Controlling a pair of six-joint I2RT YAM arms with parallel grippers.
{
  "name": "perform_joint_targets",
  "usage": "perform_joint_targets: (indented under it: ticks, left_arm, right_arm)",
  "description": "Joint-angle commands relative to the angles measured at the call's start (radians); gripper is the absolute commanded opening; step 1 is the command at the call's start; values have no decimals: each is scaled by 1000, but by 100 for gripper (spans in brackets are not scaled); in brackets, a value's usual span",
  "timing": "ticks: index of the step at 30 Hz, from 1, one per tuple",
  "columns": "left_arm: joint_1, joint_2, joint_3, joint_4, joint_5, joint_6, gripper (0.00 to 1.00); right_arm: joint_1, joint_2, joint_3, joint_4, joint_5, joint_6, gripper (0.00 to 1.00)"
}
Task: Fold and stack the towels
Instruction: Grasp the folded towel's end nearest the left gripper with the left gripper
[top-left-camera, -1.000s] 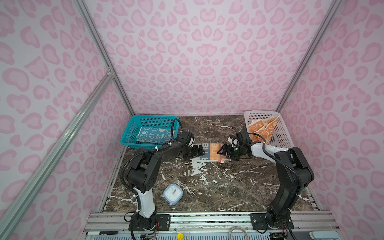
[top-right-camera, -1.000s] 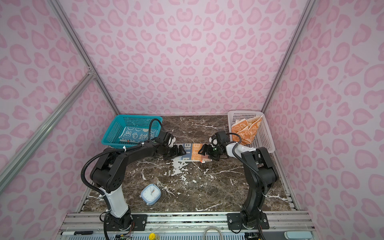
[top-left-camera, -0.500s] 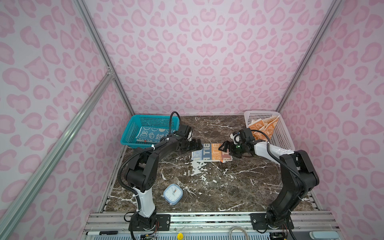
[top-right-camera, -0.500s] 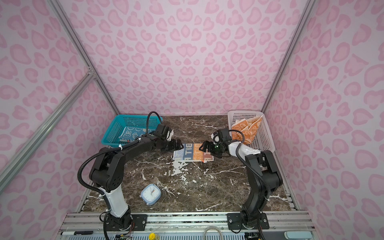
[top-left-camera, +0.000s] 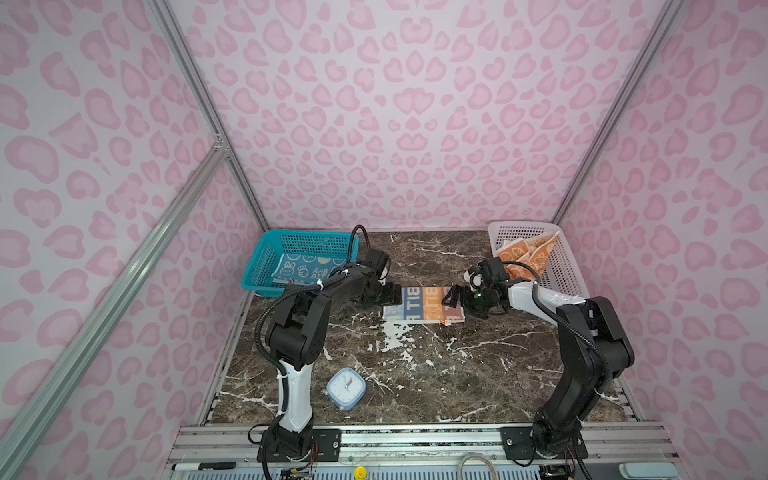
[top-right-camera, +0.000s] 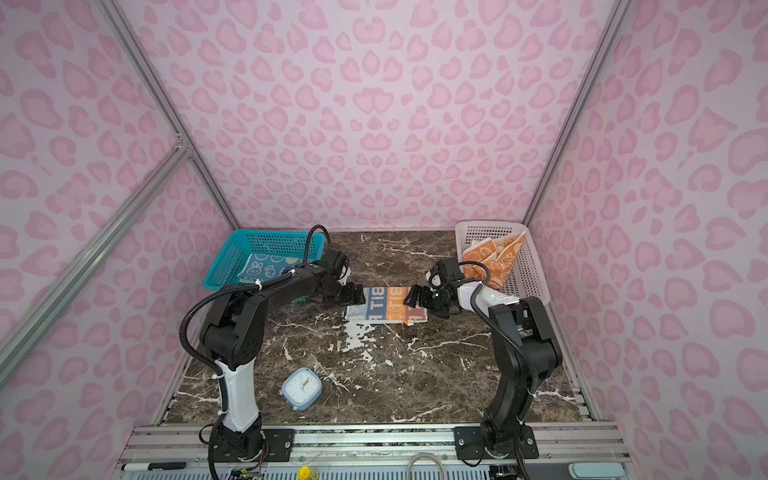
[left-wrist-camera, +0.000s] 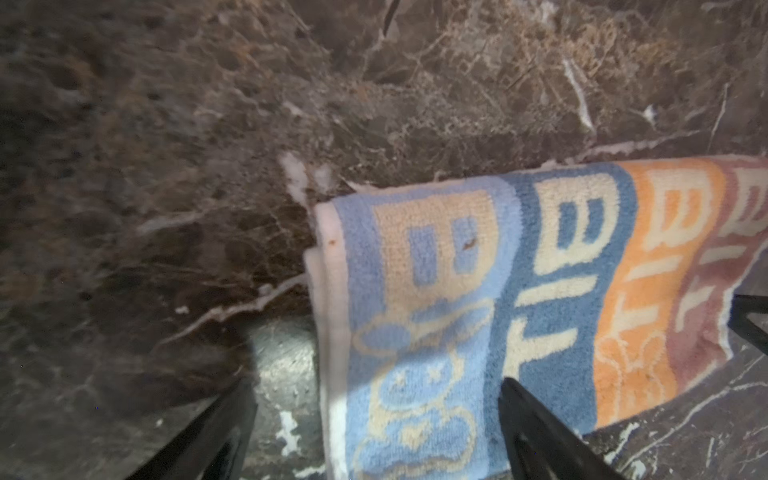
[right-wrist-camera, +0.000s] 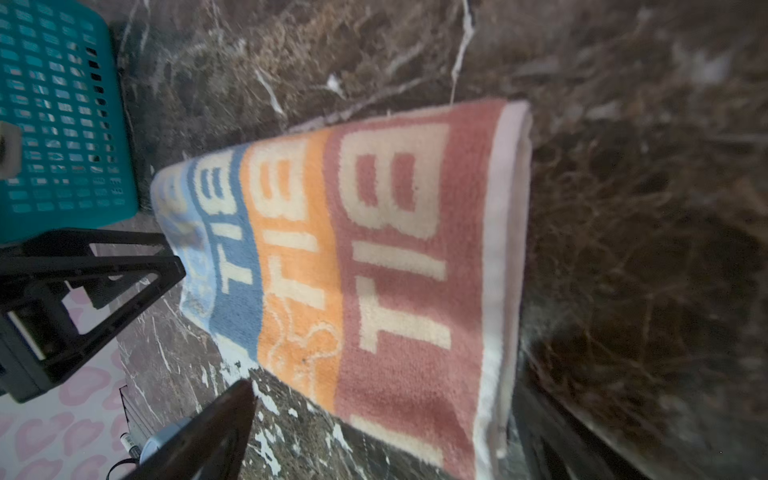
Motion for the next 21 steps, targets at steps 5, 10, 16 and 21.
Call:
perform_joint_targets:
  ticks: [5,10,16,21]
  left_arm:
    - [-17,47,36,-33,22,18,84]
    - [-20,45,26,-38,21,22,74]
    - [-26,53,21,-43,31,26,52]
    - [-27,61,21,-45,32,30,31]
  right_arm:
    - [1,27,-58,72,6,19,98]
    - [18,40,-73,104,0,42,98]
    - [26,52,-69,114,0,50,98]
    - [30,47,-72,119,-3,55,98]
